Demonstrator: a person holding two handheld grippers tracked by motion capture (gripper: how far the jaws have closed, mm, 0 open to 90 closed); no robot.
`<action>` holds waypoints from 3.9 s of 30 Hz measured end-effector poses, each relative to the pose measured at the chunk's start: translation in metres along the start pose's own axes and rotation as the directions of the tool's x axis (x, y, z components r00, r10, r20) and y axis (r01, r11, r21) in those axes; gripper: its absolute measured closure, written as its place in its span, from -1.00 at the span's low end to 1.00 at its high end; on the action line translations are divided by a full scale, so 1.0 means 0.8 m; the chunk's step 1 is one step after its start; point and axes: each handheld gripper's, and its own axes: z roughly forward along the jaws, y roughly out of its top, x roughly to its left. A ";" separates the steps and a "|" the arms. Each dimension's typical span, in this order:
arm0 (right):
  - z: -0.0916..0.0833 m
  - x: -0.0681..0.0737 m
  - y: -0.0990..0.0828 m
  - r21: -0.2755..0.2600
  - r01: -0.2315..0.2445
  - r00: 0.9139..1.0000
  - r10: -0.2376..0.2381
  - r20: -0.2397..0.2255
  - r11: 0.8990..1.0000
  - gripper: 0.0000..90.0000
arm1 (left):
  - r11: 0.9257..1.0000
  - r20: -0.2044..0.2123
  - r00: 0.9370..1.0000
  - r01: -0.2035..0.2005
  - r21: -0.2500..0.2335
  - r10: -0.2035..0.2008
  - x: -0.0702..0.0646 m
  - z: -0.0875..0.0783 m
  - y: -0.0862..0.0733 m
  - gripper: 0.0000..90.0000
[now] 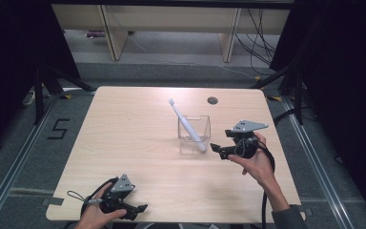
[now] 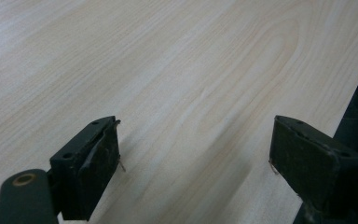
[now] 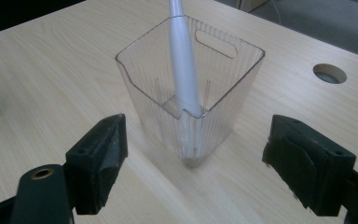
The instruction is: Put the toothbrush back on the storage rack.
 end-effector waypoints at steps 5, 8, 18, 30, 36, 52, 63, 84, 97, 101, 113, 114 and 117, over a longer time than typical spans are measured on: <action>-0.002 0.001 -0.003 0.003 0.033 0.999 -0.033 0.002 0.999 -0.54 | 1.000 0.000 1.000 0.001 -0.001 -0.001 0.000 0.000 0.000 -0.66; -0.003 0.003 -0.007 0.005 0.028 1.000 -0.028 -0.003 1.000 -0.54 | 1.000 0.000 1.000 0.000 -0.003 0.000 -0.001 -0.001 0.000 -0.66; -0.005 0.009 -0.020 0.033 0.015 1.000 -0.015 -0.008 0.999 -0.55 | 1.000 -0.002 1.000 0.013 -0.005 -0.013 -0.001 0.000 0.000 -0.66; -0.002 0.016 -0.033 0.040 0.031 0.999 -0.030 -0.019 0.999 -0.55 | 1.000 0.008 1.000 0.009 -0.013 -0.009 -0.002 0.000 0.000 -0.66; 0.000 0.022 -0.044 0.045 0.011 1.000 -0.010 -0.017 0.999 -0.55 | 1.000 -0.004 1.000 0.011 -0.003 -0.011 -0.001 0.001 0.000 -0.66; 0.004 0.030 -0.068 0.082 0.017 0.999 -0.013 -0.047 0.996 -0.55 | 1.000 -0.003 1.000 0.011 -0.002 -0.011 -0.001 0.001 0.000 -0.67; 0.004 0.034 -0.082 0.107 0.014 0.999 -0.009 -0.049 0.994 -0.55 | 1.000 -0.006 1.000 -0.002 0.002 0.002 0.000 0.000 0.000 -0.67; -0.006 0.043 -0.106 0.125 0.021 0.998 -0.014 -0.057 0.992 -0.55 | 1.000 -0.007 1.000 0.001 0.003 -0.001 0.000 0.001 0.000 -0.67; -0.014 0.046 -0.113 0.120 0.022 0.998 -0.015 -0.060 0.993 -0.56 | 1.000 -0.008 1.000 -0.001 0.004 0.001 0.000 0.001 0.000 -0.67; -0.018 0.047 -0.118 0.123 0.015 0.999 -0.009 -0.049 0.992 -0.57 | 1.000 -0.009 1.000 -0.001 0.004 0.001 0.000 0.001 0.000 -0.66; -0.026 0.046 -0.128 0.125 0.026 0.999 -0.020 -0.049 0.992 -0.59 | 1.000 -0.009 1.000 -0.002 0.004 0.002 0.000 0.001 0.000 -0.67; -0.027 0.046 -0.130 0.128 0.019 0.998 -0.011 -0.059 0.992 -0.59 | 1.000 -0.009 1.000 -0.002 0.004 0.002 0.000 0.001 0.000 -0.66; -0.029 0.048 -0.131 0.133 0.004 0.999 0.003 -0.051 0.991 -0.59 | 1.000 -0.009 1.000 -0.002 0.005 0.002 0.000 0.001 0.000 -0.67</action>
